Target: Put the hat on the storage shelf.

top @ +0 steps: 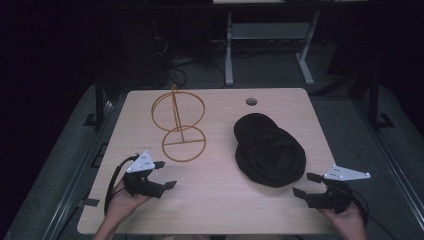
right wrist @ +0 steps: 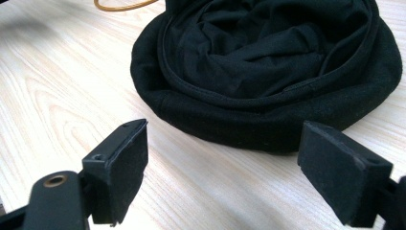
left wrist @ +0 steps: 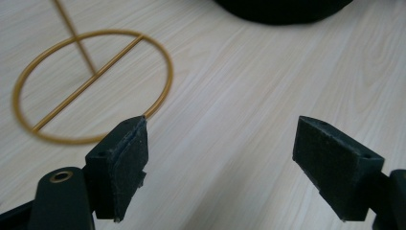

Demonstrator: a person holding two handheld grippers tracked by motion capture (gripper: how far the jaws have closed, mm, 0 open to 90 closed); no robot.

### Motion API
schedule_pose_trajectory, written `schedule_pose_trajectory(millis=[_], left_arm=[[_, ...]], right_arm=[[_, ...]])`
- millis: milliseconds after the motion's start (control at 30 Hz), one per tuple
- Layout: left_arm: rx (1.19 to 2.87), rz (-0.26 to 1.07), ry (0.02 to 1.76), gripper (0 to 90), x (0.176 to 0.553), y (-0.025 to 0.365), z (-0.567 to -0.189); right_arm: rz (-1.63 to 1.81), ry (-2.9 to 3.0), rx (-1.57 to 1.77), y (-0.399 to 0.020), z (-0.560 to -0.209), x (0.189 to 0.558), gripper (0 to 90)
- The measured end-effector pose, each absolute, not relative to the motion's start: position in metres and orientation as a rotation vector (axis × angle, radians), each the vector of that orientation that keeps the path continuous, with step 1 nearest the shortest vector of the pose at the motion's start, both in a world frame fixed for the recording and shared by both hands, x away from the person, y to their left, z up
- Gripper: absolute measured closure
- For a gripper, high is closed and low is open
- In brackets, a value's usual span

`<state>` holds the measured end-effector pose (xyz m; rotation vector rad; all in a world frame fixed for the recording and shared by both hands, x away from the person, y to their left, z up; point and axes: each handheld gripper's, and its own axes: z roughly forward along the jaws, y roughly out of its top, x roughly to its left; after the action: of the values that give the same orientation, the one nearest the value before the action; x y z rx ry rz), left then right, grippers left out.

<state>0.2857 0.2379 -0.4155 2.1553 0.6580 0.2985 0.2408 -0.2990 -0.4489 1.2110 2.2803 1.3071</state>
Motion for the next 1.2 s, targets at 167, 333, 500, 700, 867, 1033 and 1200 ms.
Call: schedule_pose_trajectory(millis=[167,333,500,700,867,1033,1200], left_arm=[[2.16,0.281,0.616,19.0,0.289,0.219,-0.409],[2.178,0.273,0.571,18.9,0.297,0.196,-0.404],[2.203,0.256,0.528,18.3,0.303,0.178,-0.398],[2.229,0.252,0.476,18.3,0.31,0.156,-0.391],[2.249,0.244,0.426,18.4,0.316,0.136,-0.385],[2.272,0.212,0.388,18.9,0.322,0.115,-0.385],[2.283,0.193,0.345,19.5,0.328,0.094,-0.386]], right_arm=[[1.316,2.276,1.209,-0.3,-0.448,0.24,17.2],[1.319,2.276,1.214,-0.301,-0.448,0.241,17.2],[1.322,2.278,1.208,-0.301,-0.448,0.241,17.2],[1.33,2.27,1.205,-0.303,-0.446,0.24,17.2],[1.338,2.269,1.212,-0.306,-0.446,0.239,17.3],[1.351,2.268,1.213,-0.307,-0.445,0.239,17.3],[1.359,2.268,1.21,-0.307,-0.444,0.238,17.3]])
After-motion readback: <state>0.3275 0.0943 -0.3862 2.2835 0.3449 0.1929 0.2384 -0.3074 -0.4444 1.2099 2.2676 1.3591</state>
